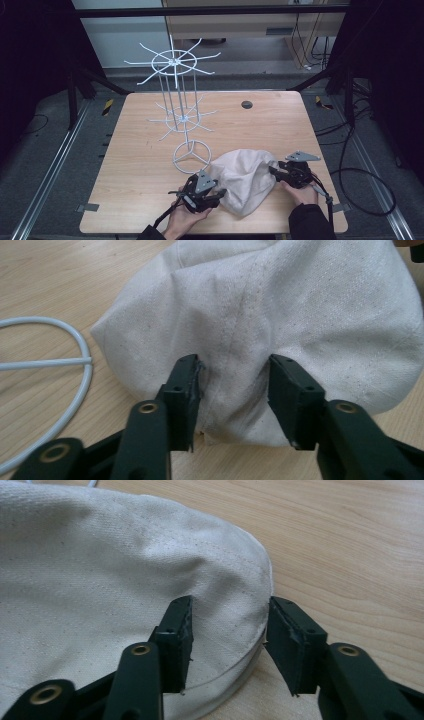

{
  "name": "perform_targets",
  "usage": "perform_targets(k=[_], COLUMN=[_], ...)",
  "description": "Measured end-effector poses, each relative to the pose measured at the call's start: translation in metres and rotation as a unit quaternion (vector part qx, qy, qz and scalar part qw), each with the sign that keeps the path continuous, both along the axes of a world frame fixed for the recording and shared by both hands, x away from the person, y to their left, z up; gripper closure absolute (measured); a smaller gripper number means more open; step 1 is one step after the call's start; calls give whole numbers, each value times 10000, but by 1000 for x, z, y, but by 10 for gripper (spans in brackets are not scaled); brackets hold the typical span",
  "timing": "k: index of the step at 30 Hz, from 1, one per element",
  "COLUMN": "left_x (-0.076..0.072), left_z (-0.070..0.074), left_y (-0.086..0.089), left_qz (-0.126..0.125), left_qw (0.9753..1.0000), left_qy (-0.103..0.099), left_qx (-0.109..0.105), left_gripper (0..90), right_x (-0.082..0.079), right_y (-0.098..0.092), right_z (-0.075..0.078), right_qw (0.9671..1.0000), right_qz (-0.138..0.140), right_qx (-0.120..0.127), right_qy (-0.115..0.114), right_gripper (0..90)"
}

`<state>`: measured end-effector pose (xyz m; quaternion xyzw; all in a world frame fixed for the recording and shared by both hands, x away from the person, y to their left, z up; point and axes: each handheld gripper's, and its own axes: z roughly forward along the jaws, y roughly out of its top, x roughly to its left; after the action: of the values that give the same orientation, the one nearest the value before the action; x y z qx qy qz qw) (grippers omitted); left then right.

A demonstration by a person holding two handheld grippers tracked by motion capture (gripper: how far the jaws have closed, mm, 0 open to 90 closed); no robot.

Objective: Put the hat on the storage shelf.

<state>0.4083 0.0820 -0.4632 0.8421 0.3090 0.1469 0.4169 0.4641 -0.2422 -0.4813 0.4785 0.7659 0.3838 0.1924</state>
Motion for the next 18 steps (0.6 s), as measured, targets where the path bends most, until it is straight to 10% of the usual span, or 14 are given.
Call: perform_targets(k=[18], left_x=[7], left_z=[-4], left_y=[-3], left_qz=[100], left_qw=[9999], left_qy=[112], left_qx=[-11], left_gripper=[881], right_x=[-1], right_y=[-2], right_z=[0], right_qw=[9997], right_qz=[-78], right_qx=[-171], right_qy=[135], right_gripper=[825])
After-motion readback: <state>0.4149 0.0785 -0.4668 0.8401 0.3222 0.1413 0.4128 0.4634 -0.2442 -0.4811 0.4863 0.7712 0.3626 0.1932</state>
